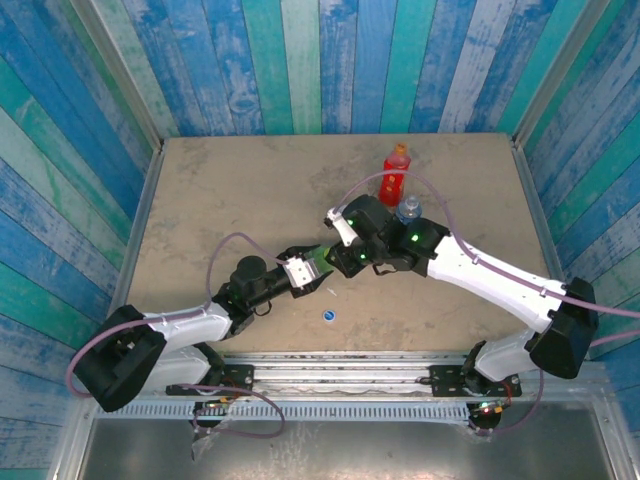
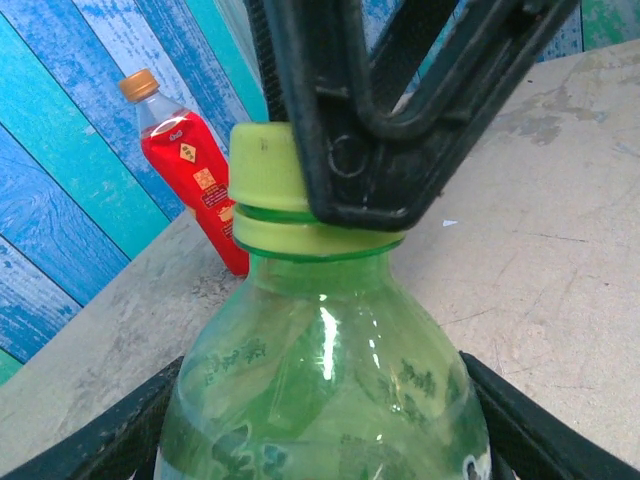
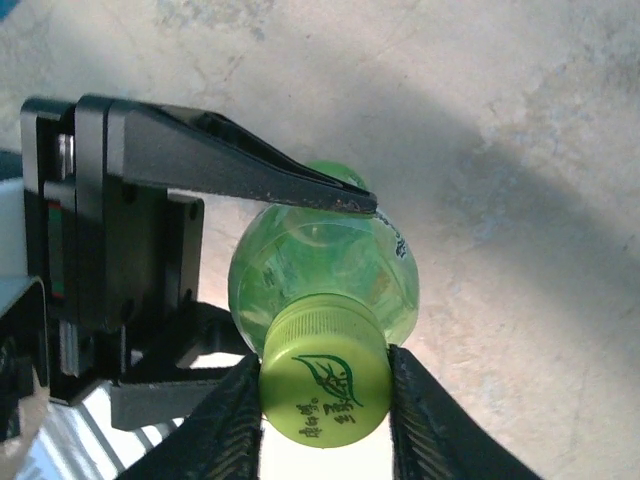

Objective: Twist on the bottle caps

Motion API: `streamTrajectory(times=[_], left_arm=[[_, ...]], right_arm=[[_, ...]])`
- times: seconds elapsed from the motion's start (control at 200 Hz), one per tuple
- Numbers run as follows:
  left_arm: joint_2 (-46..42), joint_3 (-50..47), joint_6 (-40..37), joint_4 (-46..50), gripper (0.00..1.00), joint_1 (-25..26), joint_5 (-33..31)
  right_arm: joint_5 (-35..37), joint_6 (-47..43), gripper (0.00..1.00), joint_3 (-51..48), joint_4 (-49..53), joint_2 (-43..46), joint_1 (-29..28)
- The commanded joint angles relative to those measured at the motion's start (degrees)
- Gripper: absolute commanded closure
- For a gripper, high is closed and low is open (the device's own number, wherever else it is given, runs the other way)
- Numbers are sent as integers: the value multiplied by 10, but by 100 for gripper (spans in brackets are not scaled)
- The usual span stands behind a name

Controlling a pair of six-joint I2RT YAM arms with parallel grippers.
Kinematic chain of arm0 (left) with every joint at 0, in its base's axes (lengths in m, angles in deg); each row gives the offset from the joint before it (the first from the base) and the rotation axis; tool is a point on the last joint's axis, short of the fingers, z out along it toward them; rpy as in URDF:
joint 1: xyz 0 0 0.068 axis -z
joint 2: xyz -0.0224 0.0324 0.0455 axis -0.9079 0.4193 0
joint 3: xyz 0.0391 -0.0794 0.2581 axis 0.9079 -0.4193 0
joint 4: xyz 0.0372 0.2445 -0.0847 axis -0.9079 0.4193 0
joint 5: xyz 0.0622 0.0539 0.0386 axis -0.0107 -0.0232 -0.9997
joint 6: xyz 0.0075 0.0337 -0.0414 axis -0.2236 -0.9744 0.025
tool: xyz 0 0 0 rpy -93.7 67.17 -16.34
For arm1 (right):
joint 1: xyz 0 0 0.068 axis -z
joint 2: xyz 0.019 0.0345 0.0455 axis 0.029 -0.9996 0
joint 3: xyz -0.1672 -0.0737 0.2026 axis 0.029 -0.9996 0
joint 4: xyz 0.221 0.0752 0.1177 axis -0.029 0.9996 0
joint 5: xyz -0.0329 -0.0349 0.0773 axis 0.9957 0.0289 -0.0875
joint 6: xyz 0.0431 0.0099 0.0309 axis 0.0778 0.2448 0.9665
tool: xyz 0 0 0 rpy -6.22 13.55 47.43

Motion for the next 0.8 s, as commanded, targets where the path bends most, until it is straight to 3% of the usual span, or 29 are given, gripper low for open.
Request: streamTrajectory(times=[0.0,0.13,0.2,0.426,0.546,0.696,0.796], left_arm=[[7,-3,13,-4,35,3,7],[7,-2,38,-16,35,2,6],[1,-3,62,-42,35,-8,38],[-22,31,105,-47,35,-45,150],[-41,63,111,-29,36,-45,206],[-39,105,127,-27,36,-45,315],[-38,127,146,-25,36,-44,373]], right_arm=[[9,0,56,-10,-10,10,-1],[-3,-127,37,-11,-12,47,0],[-1,-202,30,-27,-31,79,2],[-80,-374,28,-139,-186,207,9],[-183,-452,27,-126,-163,225,22],[-322,-459,31,-95,-144,220,71],[-348,-472,35,-90,-148,216,86]])
